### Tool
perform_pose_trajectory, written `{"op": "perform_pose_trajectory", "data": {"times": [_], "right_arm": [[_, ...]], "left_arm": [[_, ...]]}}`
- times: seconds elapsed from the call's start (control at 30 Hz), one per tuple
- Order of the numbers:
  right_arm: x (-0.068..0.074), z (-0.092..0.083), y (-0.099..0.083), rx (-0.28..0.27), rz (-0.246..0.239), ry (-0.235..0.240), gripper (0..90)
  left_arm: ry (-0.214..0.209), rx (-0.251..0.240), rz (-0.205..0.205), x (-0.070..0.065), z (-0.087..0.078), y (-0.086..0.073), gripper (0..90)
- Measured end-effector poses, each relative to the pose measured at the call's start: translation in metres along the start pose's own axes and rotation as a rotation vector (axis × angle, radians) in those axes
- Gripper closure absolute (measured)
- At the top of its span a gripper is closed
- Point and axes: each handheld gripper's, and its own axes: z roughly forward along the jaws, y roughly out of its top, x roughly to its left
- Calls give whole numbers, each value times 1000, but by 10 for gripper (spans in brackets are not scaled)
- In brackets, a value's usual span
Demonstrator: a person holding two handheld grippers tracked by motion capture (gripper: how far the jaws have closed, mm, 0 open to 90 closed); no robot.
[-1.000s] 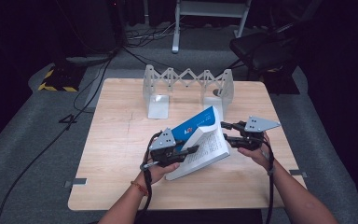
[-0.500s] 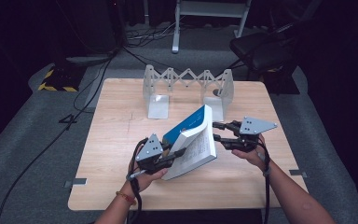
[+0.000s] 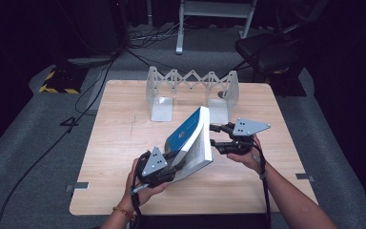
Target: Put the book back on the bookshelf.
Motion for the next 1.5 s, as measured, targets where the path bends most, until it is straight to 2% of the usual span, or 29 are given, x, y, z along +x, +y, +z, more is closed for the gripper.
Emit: {"op": "perform_pose_trajectory", "data": {"times": [0.13,0.23,0.33,0.47,0.57,0.7,0.77,0.8,0.9,0.93,1.07,1.23,1.33,1.5], "right_arm": [[2,-3,1,-12,-26,-11,496],[0,-7,-2,-9,-25,-15,496],[-3,-10,-3,-9,-19,-36,499],[-9,-18,-6,-3,-12,-74,520],[-15,-30,-8,-3,-13,-103,519],[-23,-50,-12,24,-12,-151,520],[-24,-53,-13,26,-10,-163,522],[-26,-61,-14,29,-8,-182,522],[-28,-66,-15,29,-5,-190,526],[-28,-71,-14,40,-28,-213,556],[-29,-76,-14,49,-33,-238,565],[-28,-79,-18,42,-14,-241,575],[-23,-80,-17,43,-16,-215,563],[-11,-76,-12,36,-39,-162,525]], "left_arm": [[-49,-32,-39,10,-1,-2,680],[-99,-57,-63,15,5,-3,683],[-116,-71,-67,17,10,-1,682],[-164,-83,-72,17,27,7,672],[-205,-92,-76,14,42,15,660],[-236,-109,-73,10,60,25,657],[-245,-118,-75,9,64,27,651],[-267,-121,-76,5,71,31,645],[-282,-125,-72,3,77,35,638],[-295,-133,-80,2,81,37,633],[-309,-137,-75,2,87,39,624],[-291,-137,-37,0,85,40,606],[-264,-129,-18,-2,79,41,590],[-240,-124,-21,-1,69,38,583]]}}
